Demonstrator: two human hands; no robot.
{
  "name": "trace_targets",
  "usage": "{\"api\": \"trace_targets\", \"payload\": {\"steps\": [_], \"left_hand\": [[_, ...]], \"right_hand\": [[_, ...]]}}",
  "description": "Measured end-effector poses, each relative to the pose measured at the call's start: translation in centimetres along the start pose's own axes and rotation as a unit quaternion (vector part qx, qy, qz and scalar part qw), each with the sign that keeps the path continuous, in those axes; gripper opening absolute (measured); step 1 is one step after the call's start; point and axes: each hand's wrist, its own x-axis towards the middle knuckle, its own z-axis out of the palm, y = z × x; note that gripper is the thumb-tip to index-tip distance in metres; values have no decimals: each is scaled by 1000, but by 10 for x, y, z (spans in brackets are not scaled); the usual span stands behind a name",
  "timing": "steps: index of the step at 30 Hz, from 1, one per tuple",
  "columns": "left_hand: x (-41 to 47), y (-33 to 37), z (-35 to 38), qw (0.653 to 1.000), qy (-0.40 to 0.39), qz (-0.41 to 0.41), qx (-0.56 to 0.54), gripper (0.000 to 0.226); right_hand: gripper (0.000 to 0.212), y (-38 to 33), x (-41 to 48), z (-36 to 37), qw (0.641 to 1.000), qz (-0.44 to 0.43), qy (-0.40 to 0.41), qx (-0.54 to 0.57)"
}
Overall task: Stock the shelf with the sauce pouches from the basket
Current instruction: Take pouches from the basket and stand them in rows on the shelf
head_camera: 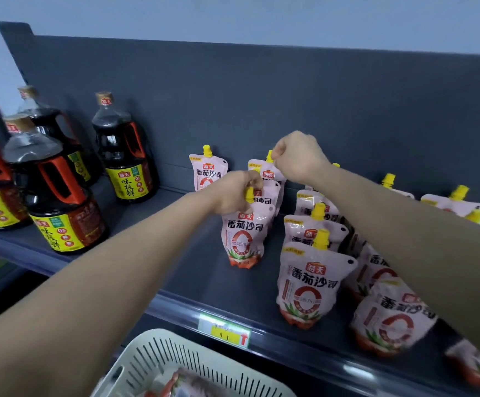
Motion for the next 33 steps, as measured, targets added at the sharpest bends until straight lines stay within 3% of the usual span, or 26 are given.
{"api": "trace_targets", "payload": {"steps": [9, 11, 14, 18, 23, 26, 33], "left_hand": [[-31, -3, -16, 997, 53, 8, -49, 35], [-46, 3, -24, 997, 71, 28, -10, 29], [-76, 11, -34, 992, 77, 62, 74, 27], [-128, 13, -24, 987, 46, 92, 125, 24], [-187, -19, 36, 987, -54, 105, 108, 20], [-210, -51, 87, 983, -142, 49, 104, 20], [-241, -129, 194, 958, -264, -65, 89, 30]], "right_hand": [[31, -20, -48, -14, 999, -31, 26, -25], [27, -27, -65, -16, 991, -62, 36, -115], [9, -40, -104, -19, 944, -152, 74, -283], [10, -48, -167, -7, 923, -216, 71, -311], [22, -31, -241, 55, 940, -195, -55, -275], [14, -13, -272, 108, 941, -138, -158, -265], [9, 49, -315, 201, 896, 14, -369, -245]]}}
